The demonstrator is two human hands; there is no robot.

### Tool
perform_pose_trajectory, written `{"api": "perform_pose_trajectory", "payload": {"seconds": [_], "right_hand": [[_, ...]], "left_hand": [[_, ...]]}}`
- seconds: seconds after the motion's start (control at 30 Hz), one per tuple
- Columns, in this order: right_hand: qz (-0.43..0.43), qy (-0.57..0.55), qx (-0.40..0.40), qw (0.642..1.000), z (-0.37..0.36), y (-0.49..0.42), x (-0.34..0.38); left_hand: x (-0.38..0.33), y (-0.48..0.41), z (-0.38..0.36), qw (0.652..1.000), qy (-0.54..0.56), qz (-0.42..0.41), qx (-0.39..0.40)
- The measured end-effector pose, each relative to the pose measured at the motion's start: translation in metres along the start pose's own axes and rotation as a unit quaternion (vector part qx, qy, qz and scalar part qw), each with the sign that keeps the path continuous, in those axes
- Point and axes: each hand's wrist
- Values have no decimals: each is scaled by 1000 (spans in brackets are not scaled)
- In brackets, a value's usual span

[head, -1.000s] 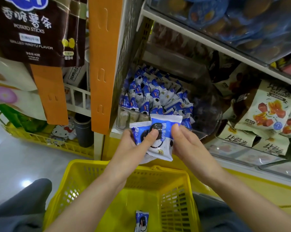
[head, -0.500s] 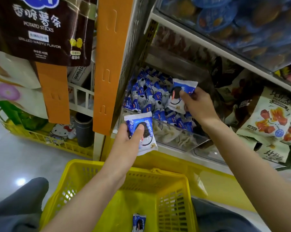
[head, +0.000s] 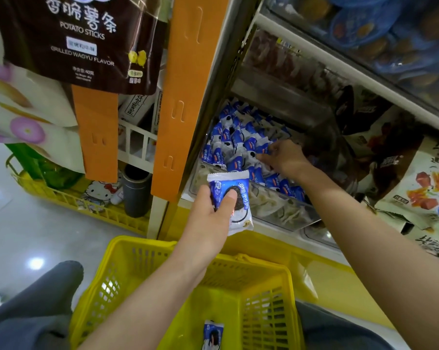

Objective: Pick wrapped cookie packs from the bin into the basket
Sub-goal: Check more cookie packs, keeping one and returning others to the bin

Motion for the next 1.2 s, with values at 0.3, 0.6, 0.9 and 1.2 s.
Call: {"api": "perform_pose_trajectory", "payload": {"seconds": [0.3, 0.6, 0.9, 1.2], "right_hand": [[150, -131, -127, 972, -6, 44, -12], [273, -168, -86, 943, -51, 140, -53], [93, -360, -4, 928, -74, 146, -74], [149, -301, -59, 940, -90, 154, -75]], "left_hand": [[12, 8, -4, 999, -35, 22, 20], [31, 18, -17, 993, -106, 9, 49], [48, 22, -27, 987, -132, 29, 89], [56, 12, -26, 987, -161, 16, 18]]}}
Point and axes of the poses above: each hand's wrist, its own y-axis away from the middle knuckle, its own z-axis out of the back of the hand, x = y × z, and after that the axes turned 7 degrees about -y, right-handed
